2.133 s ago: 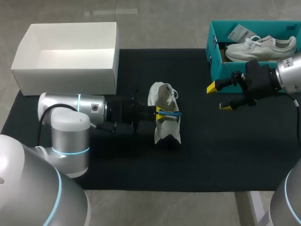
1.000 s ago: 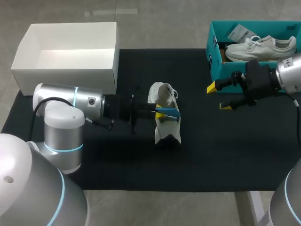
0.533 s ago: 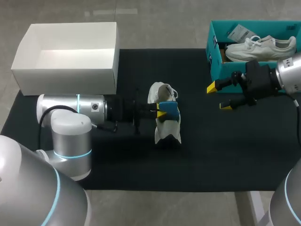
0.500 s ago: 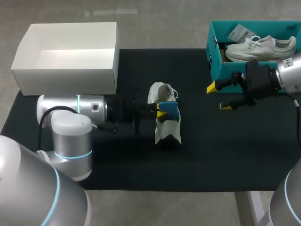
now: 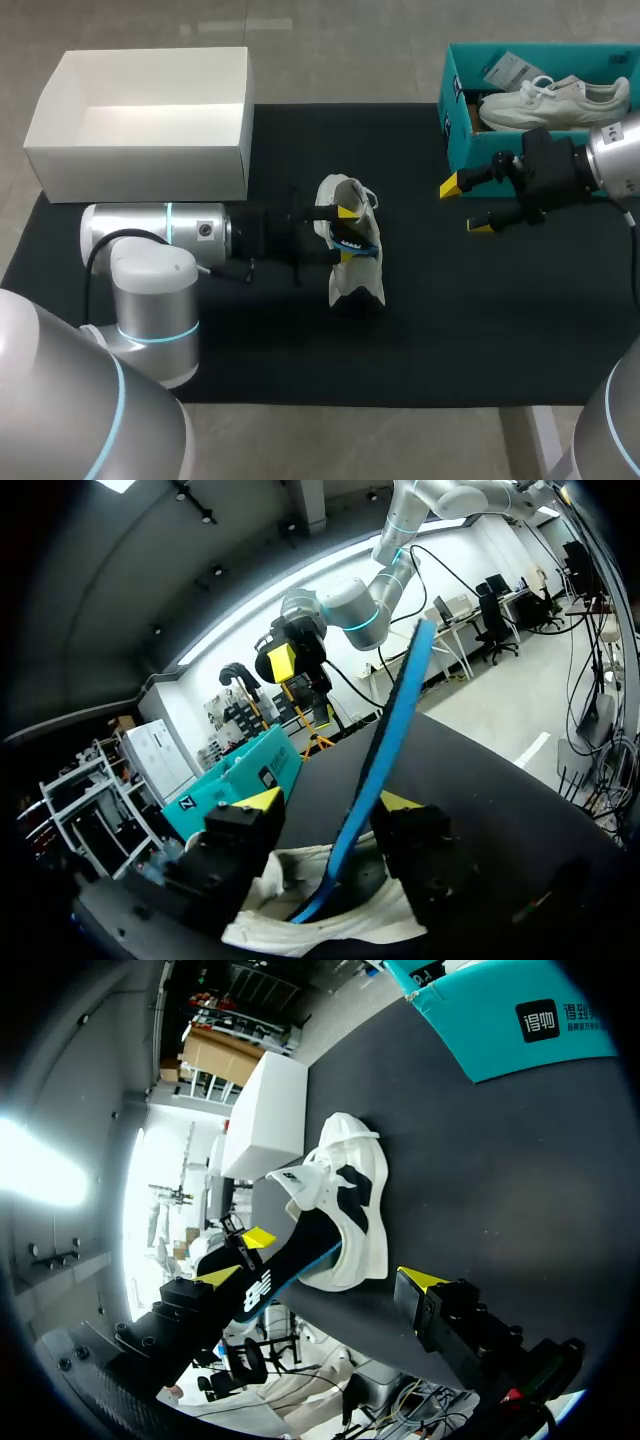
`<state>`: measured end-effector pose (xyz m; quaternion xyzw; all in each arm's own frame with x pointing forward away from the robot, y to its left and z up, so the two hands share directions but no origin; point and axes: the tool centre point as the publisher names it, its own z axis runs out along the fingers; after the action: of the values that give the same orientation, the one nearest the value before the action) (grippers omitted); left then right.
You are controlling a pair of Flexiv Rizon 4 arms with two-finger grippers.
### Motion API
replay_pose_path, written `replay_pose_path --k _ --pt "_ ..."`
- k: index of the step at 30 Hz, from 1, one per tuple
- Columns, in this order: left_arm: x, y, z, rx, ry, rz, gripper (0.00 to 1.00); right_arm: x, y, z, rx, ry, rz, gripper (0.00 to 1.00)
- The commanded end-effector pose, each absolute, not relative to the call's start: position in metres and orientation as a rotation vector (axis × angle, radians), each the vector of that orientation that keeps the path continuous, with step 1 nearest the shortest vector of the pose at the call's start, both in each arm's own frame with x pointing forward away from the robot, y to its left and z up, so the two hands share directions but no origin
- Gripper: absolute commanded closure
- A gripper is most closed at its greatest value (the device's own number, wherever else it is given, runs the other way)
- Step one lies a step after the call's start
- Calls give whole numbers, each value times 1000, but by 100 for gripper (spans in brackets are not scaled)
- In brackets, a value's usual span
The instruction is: Take the shoe out of the shoebox, open the shoe tongue, remove and reinsert the insole, then place the shoe into the shoebox
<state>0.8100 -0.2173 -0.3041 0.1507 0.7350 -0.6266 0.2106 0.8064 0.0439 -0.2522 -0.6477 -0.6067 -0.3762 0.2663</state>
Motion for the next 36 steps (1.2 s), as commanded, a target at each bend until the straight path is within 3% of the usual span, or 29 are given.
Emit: replay_pose_path --k 1,3,4,6,7,36 --pt "800 -205 -290 469 2058 -1741 0 806 45 -252 -1753 -1638 -1013 0" --pt "797 -204 -288 493 2064 -1746 19 806 45 -252 -1753 -1638 -1013 0" --pt "797 -204 -288 497 2071 -1750 36 806 45 -252 -1753 -1638 -1013 0" --pt "797 -204 -290 504 2076 -1748 73 806 45 -252 -1753 -1638 -1013 0" --pt "798 -204 -292 510 2083 -1745 100 806 45 -252 -1753 -1638 -1013 0" --pt "827 -213 -329 460 2073 -1660 100 806 45 -252 -1753 -1638 -1013 0"
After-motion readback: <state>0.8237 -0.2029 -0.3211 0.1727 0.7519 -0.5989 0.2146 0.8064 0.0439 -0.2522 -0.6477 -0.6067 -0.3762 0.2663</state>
